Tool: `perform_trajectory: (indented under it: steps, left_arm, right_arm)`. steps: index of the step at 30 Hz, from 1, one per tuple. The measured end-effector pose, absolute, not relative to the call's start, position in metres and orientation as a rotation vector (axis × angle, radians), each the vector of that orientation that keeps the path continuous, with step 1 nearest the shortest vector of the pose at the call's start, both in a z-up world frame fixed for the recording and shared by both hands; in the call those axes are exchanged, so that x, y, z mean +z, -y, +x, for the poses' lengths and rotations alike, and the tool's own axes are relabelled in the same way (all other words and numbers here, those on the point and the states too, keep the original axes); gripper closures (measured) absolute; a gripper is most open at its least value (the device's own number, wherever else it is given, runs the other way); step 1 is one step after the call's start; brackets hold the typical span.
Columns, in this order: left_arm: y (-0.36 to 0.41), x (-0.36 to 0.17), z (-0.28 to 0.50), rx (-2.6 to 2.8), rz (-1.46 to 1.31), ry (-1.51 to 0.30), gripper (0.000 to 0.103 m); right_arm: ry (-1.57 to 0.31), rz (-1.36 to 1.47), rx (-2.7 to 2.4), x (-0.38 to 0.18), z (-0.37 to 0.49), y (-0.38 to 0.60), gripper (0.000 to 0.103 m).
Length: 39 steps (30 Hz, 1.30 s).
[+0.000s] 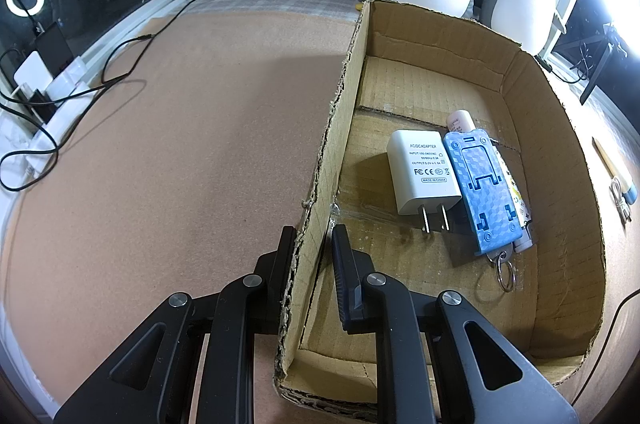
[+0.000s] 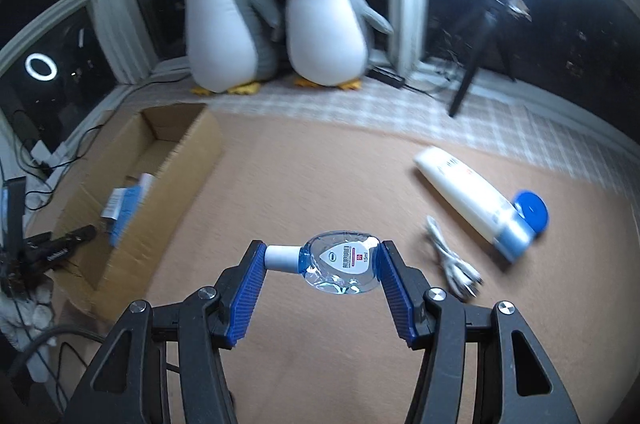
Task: Organize rigid objects
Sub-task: 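Carry the blue bottle into the box and open the right gripper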
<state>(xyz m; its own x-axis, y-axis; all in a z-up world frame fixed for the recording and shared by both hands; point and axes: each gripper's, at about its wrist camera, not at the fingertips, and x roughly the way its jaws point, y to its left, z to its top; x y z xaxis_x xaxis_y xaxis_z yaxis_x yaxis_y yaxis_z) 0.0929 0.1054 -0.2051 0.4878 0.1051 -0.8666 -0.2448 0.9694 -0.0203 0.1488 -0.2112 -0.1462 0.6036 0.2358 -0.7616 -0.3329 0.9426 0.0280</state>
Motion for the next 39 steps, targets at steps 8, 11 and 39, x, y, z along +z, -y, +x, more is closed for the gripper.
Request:
perform_trajectory:
  steps: [8, 11, 39]
  left_arm:
    - [-0.106, -0.205, 0.093, 0.214, -0.149, -1.040, 0.088]
    - [-0.106, -0.205, 0.093, 0.214, -0.149, -1.039, 0.088]
    - [-0.106, -0.206, 0.095, 0.217, -0.156, -1.035, 0.088]
  right_arm:
    - [-0.831, -0.189, 0.469, -0.133, 0.149, 0.143, 0.050]
    - [-0.822, -0.217, 0.509, -0.131, 0.150, 0.120, 0.050]
    - [-0.831, -0.318, 0.610, -0.150, 0.167, 0.021, 0.048]
